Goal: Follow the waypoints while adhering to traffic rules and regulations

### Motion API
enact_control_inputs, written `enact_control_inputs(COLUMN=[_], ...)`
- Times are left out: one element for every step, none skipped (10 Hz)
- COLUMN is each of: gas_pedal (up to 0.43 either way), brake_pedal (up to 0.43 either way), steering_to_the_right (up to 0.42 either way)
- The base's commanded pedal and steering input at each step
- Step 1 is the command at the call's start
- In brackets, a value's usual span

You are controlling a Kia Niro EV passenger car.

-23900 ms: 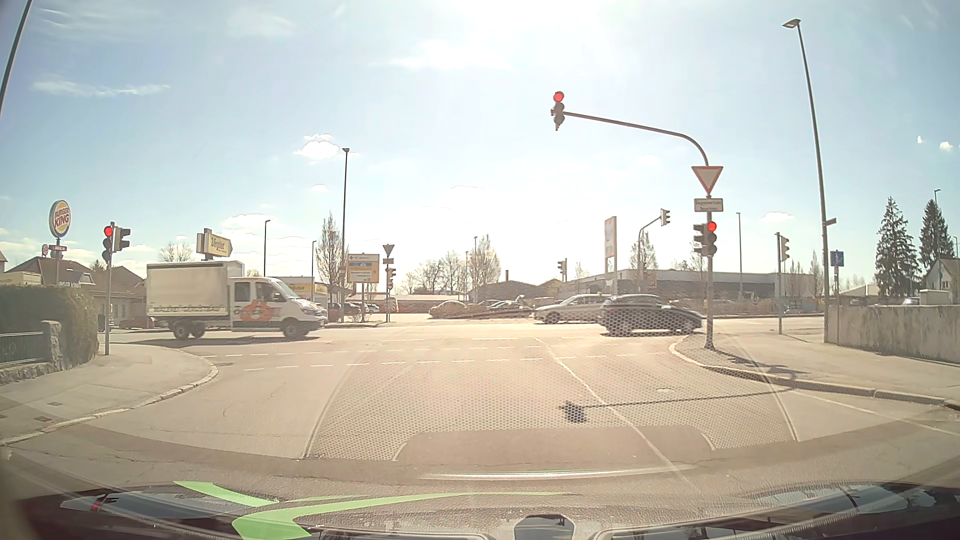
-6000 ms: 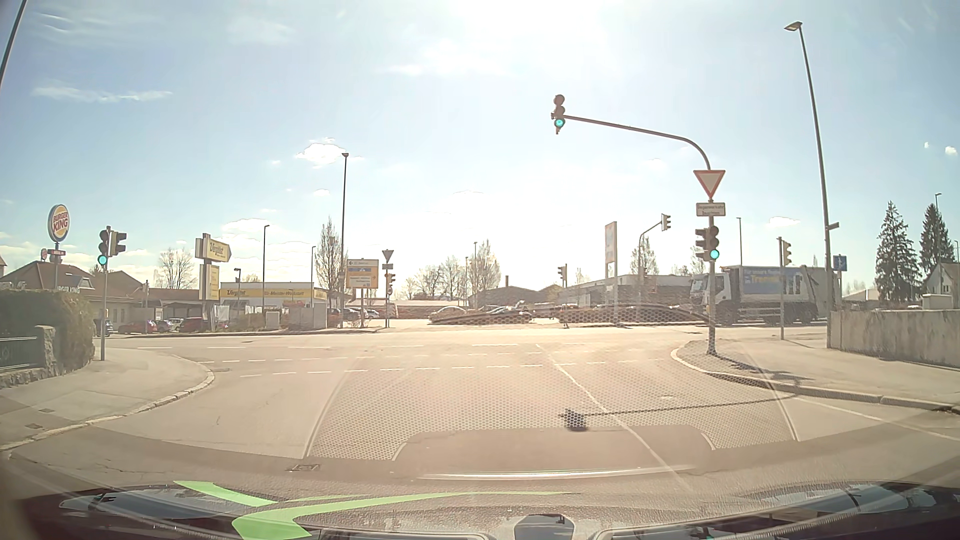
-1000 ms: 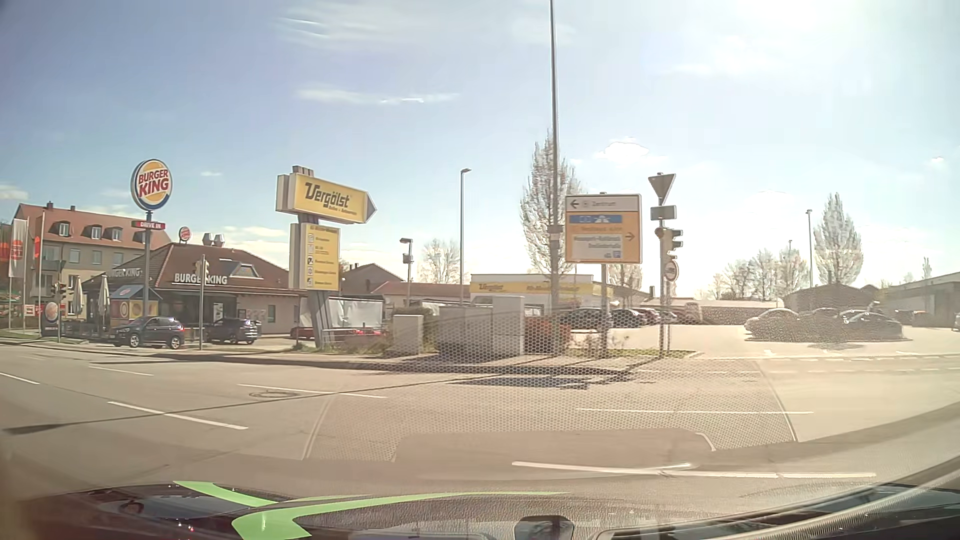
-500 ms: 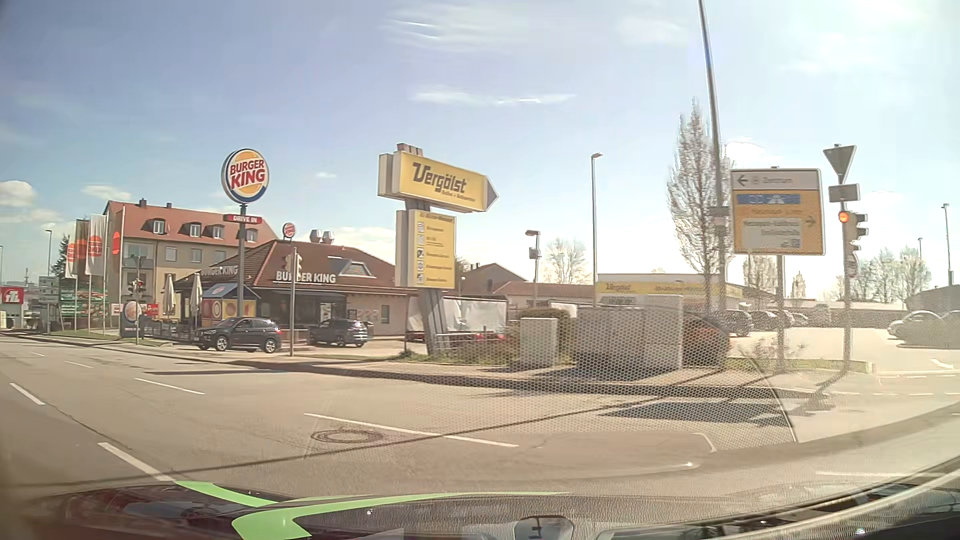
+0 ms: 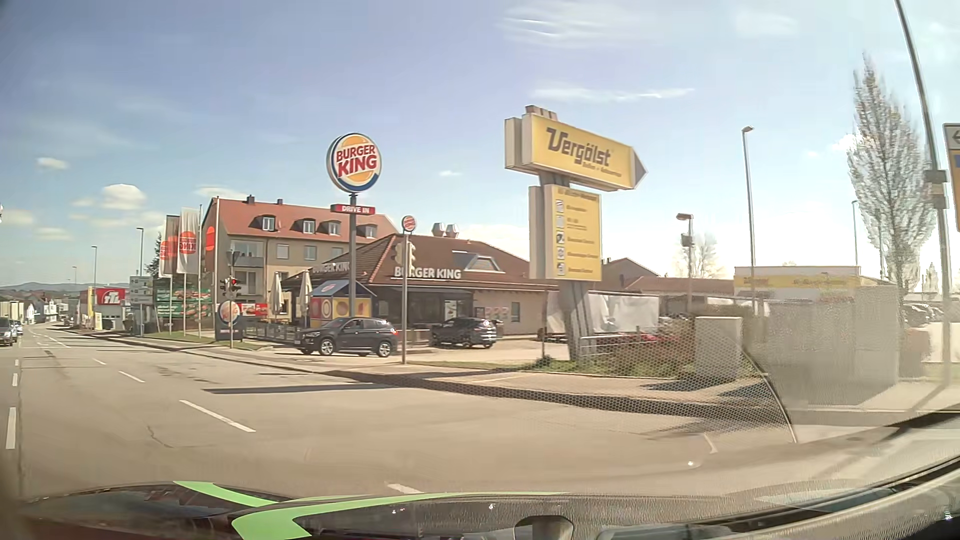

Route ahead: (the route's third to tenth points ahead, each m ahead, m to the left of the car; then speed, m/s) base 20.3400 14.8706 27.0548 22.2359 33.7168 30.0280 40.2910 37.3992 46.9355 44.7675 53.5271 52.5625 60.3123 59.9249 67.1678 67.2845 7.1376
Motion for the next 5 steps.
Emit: enact_control_inputs(gas_pedal=[0.220, 0.220, 0.220, 0.209, 0.209], brake_pedal=[0.000, 0.000, 0.000, 0.000, 0.000], steering_to_the_right=[-0.282, -0.278, -0.269, -0.249, -0.231])
